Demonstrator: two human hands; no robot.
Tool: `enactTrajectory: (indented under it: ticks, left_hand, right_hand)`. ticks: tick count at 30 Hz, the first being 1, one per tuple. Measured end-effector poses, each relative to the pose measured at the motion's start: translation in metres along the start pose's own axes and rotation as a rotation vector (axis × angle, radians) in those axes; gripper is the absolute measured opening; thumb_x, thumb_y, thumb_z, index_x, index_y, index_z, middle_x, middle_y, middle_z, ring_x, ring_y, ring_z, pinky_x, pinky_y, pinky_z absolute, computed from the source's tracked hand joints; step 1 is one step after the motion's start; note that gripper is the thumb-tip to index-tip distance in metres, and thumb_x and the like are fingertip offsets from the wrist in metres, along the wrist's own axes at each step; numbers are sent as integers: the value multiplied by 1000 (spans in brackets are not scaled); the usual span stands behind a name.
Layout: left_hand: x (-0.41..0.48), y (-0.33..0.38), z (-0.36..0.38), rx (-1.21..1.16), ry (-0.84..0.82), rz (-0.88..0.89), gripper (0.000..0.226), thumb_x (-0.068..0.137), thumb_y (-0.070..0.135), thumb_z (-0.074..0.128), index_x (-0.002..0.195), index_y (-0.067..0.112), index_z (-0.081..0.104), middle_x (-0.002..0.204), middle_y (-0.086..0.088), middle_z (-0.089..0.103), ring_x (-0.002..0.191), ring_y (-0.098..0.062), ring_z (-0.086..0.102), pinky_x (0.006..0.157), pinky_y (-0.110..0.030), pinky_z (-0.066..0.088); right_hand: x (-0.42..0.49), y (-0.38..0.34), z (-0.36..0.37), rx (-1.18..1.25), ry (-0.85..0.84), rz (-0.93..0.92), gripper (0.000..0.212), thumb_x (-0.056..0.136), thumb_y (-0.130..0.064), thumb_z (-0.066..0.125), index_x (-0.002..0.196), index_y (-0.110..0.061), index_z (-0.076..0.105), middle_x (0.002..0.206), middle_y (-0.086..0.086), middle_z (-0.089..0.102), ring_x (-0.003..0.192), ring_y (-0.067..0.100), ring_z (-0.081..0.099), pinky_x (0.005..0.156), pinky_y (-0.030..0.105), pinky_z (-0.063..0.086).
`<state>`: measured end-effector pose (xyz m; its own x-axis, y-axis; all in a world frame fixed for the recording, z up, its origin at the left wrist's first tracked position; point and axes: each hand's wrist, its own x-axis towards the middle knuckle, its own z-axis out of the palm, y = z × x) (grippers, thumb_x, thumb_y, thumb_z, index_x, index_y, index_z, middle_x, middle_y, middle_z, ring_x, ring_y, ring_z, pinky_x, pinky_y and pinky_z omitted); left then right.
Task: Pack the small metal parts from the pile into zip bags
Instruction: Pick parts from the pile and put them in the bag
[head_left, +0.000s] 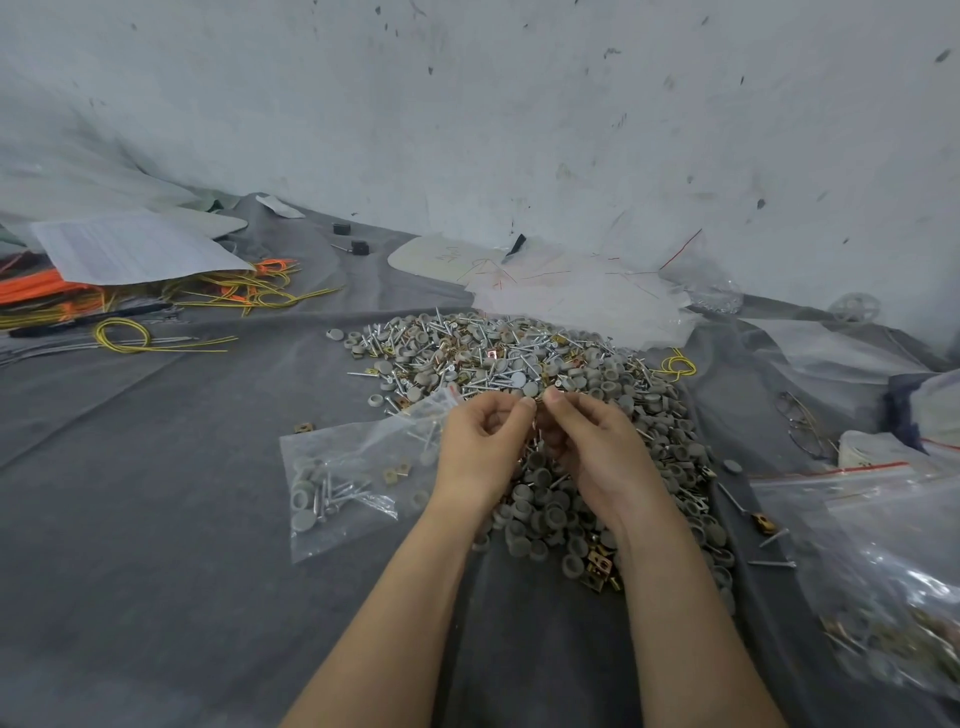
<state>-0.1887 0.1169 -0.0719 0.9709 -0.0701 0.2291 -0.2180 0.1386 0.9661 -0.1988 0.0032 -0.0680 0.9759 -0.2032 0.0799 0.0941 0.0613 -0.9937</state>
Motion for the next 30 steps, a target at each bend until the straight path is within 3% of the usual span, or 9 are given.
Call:
enactTrajectory:
  ticks: [4,7,11,16,19,23,30]
  left_hand:
    - [-1,0,0,10,-26,-3,21,93,10,58,72,11,62,53,3,51,48,-7,42,48,-20,34]
    - [-2,1,1,10,-26,-13,23,93,11,58,70,11,61,49,6,49,45,-5,40,45,-19,32]
    - [-2,0,1,8,-11,-29,22,93,12,58,72,8,61,55,-2,51,53,-14,43,47,-21,33]
    - [-2,1,0,-90,-47,-32,25,94,7,56,70,10,61,47,10,57,44,-1,49,46,-13,40]
    - [-1,0,0,-163,-61,-47,24,93,6,56,71,10,61,48,9,56,44,-1,49,47,-14,41]
    - [1,-1,2,-204,-48,-46,24,92,4,56,69,10,60,47,9,56,44,-2,48,48,-14,41]
    - [-1,-1,2,-82,-30,28,21,93,10,58,72,14,59,48,12,52,46,2,44,48,-12,35]
  right_hand:
    - [0,-3,-2,123,-30,96,18,89,-22,62,80,-8,69,67,0,59,57,7,48,51,17,43]
    - [1,-1,0,126,-14,66,19,91,-21,60,77,-9,68,61,-4,55,55,5,45,50,16,40]
    - [2,3,5,142,1,17,30,93,-18,57,66,-13,68,59,-4,53,53,4,44,49,16,40]
    - [2,2,6,275,-52,62,40,95,-18,53,58,-15,70,57,-3,54,51,5,46,49,17,42]
    - [2,-1,5,390,-89,109,35,93,-19,53,62,-12,67,56,-1,54,51,8,47,51,21,42]
    - [2,-1,7,465,-116,150,42,92,-21,51,53,-13,66,52,-1,51,50,11,47,54,25,41]
    - [4,2,5,203,0,15,30,97,-19,52,70,-13,64,60,-2,47,50,4,42,48,16,40]
